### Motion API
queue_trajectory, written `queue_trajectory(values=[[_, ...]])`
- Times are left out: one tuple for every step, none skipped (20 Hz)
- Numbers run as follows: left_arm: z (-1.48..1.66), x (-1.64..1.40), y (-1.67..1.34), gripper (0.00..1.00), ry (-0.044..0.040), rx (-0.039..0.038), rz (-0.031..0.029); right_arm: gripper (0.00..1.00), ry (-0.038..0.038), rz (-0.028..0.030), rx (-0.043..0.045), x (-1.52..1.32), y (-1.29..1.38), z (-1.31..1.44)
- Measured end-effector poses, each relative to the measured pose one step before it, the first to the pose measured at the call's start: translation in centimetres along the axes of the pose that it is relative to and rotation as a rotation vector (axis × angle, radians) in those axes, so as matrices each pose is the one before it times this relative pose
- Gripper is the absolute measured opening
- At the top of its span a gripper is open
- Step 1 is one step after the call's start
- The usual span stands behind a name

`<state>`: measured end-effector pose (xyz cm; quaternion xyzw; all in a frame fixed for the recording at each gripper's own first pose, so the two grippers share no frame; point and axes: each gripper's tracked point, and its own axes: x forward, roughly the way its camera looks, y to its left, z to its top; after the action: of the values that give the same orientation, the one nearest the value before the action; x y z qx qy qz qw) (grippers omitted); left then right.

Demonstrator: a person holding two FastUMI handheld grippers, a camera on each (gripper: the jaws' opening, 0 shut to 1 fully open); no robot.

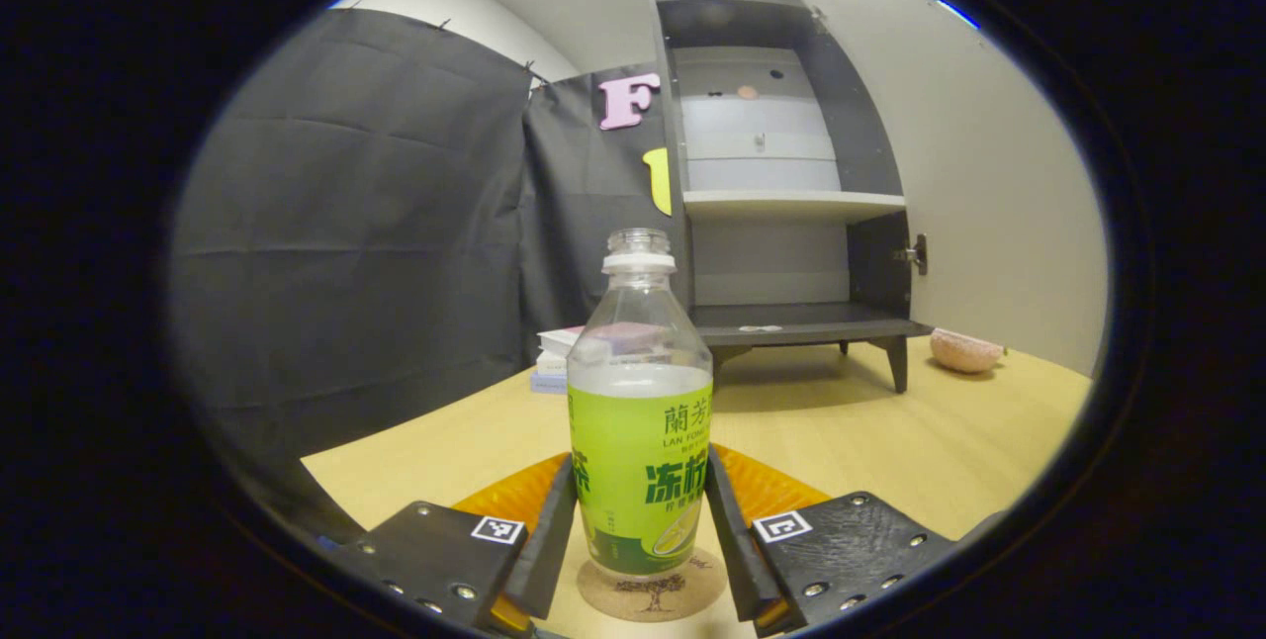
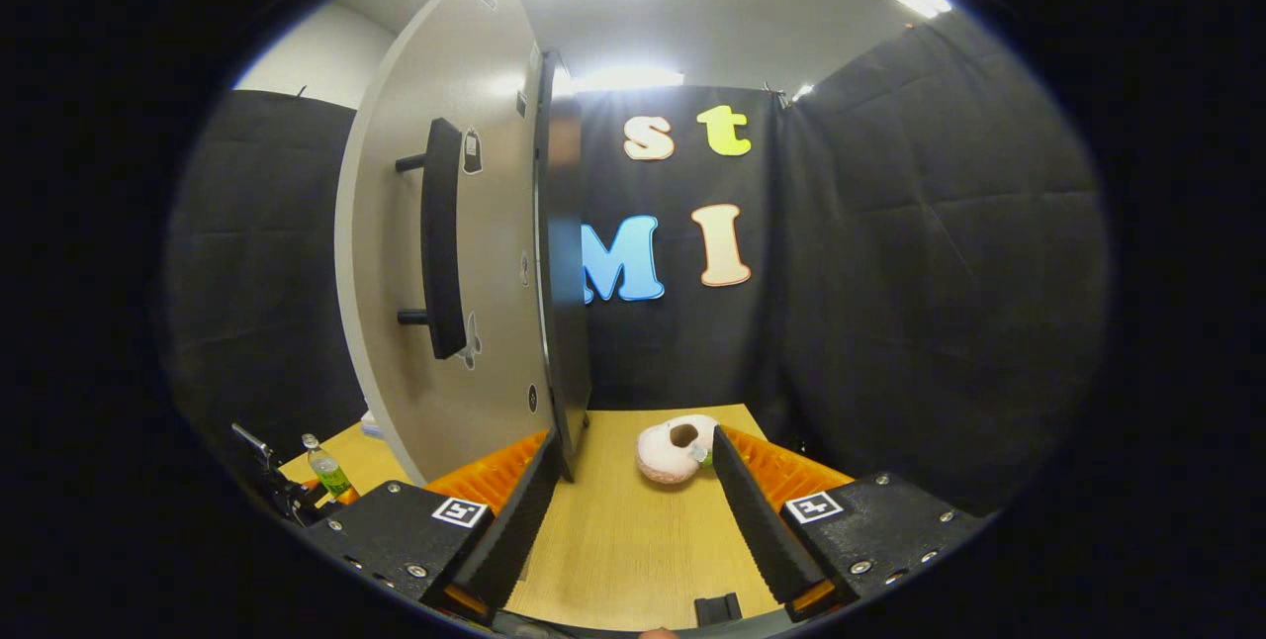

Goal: Open the cabinet door with the right hand, grasp the bottle in the cabinet with the left hand and place it on the coaster, then close the cabinet door with the right hand.

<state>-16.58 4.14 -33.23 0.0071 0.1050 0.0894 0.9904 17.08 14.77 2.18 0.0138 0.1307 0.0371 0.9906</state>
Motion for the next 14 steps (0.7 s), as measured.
queue_trajectory(values=[[-0.449,0.154,0.016,0.68,0.00177,0.00817,0.00816,0.94,0.00525,0.00027,-0.00737,0.143,0.125,-0.213],[-0.462,-0.069,0.033,0.68,0.00397,0.00805,0.0069,0.94,0.00393,-0.00159,-0.00859,0.095,0.016,-0.146],[-0.644,0.028,0.102,0.69,0.00947,0.00411,0.00882,0.94,0.00295,0.00119,-0.00592,0.086,0.011,-0.096],[-0.029,-0.09,-0.006,0.69,-0.0109,0.00232,0.00703,0.94,0.00125,0.00317,-0.00105,0.181,0.124,0.0],[0.05,-0.066,-0.08,0.73,-0.00408,0.00166,0.00583,0.94,0.00036,0.00274,0.00343,0.135,0.133,-0.078],[-0.111,0.036,-0.099,0.65,0.00433,0.00127,0.00477,0.93,0.0025,0.00429,0.00433,0.106,0.114,-0.035],[-0.042,-0.097,-0.02,0.7,0.00528,0.00221,0.00384,0.94,0.00244,0.00385,0.00159,0.083,0.13,-0.189],[-0.046,-0.064,-0.007,0.74,0.00893,0.00035,0.00279,0.94,0.00123,0.00215,-0.00148,-0.006,0.016,-0.109],[-0.253,0.046,0.218,0.71,0.01633,-0.0027,0.00443,0.93,-0.00091,0.00092,-0.00142,-0.023,-0.013,-0.034],[-0.049,0.014,0.208,0.7,0.01267,-0.00284,0.0069,0.94,-0.00201,0.00035,0.00067,0.017,-0.078,0.057],[0.286,-0.127,0.389,0.76,0.00238,0.00266,0.00854,0.94,-0.00338,0.00076,0.0034,0.025,-0.009,0.027],[0.608,-0.051,0.341,0.82,-0.00194,0.01304,0.01202,0.94,-0.00249,-0.00062,0.00618,-0.022,-0.097,0.057],[0.413,-0.036,-0.032,0.88,0.00049,0.01366,0.00145,0.94,-0.00471,-0.00123,0.00974,0.043,-0.077,0.081],[0.762,-0.193,-0.165,0.92,-0.00541,0.00683,-0.00679,0.94,-0.00381,0.00168,0.01223,0.035,-0.013,0.102]])
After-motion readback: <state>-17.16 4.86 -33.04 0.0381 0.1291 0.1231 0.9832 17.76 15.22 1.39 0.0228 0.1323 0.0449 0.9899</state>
